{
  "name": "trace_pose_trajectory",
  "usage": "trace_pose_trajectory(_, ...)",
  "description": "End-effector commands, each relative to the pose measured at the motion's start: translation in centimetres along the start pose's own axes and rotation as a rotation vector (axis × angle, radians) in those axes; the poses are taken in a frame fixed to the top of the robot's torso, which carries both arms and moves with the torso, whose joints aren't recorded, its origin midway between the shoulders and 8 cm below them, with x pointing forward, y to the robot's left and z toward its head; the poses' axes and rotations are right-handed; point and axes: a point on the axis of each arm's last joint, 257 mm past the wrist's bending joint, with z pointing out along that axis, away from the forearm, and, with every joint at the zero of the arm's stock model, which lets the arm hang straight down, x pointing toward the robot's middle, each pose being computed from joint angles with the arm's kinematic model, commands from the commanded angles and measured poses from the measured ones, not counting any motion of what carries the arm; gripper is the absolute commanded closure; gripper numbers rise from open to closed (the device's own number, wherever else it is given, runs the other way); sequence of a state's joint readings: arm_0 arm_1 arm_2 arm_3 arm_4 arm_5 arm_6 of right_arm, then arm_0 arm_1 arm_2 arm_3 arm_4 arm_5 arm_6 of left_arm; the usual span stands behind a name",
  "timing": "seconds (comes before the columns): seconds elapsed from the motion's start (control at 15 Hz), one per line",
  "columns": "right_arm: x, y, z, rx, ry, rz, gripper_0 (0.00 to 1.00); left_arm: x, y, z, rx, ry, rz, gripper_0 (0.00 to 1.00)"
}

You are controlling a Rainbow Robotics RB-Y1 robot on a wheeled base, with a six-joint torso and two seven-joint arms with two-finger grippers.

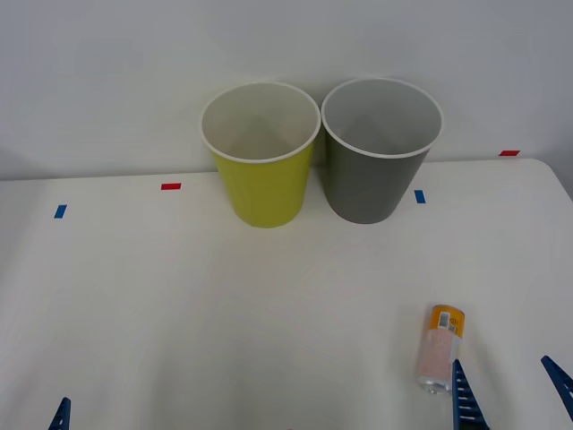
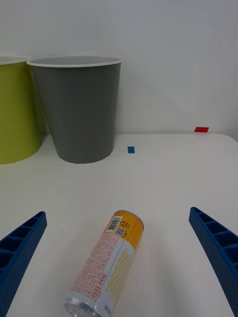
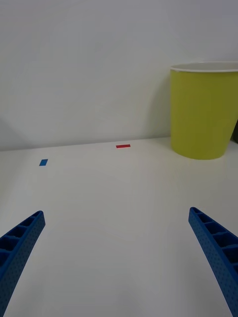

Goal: Put cans in the gray bin and PET bottles in the light green bin.

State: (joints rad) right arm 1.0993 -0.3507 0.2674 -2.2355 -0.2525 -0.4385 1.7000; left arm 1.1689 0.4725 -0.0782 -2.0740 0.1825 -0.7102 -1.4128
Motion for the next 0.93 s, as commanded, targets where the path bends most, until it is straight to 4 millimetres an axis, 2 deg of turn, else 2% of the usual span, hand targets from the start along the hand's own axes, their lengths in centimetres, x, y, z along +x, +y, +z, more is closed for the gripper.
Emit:
trace_pose_trajectory(0.07,0.2,0.7,1.3,-0.010,0.036,0.023,0.00,0.0,0.0,0.0,0.000,0.000,0.000,0.00)
trace_pose_trajectory(0.2,0.3,1.0,2.1,-0.025,0.089,0.037,0.00,0.0,0.0,0.0,0.000,0.000,0.000,0.00)
trace_pose_trajectory(0.47,1.1,-0.2,3.5,-0.022,0.159,0.051,0.00,0.0,0.0,0.0,0.000,0.000,0.000,0.00)
trace_pose_trajectory(0.53,1.1,-0.2,4.1,-0.020,0.195,0.100,0.00,0.0,0.0,0.0,0.000,0.000,0.000,0.00)
trace_pose_trajectory(0.73,0.3,0.1,5.2,-0.032,0.284,0.183,0.00,0.0,0.0,0.0,0.000,0.000,0.000,0.00)
trace_pose_trajectory(0.93,0.3,-0.5,6.5,-0.023,0.335,0.243,0.00,0.0,0.0,0.0,0.000,0.000,0.000,0.00)
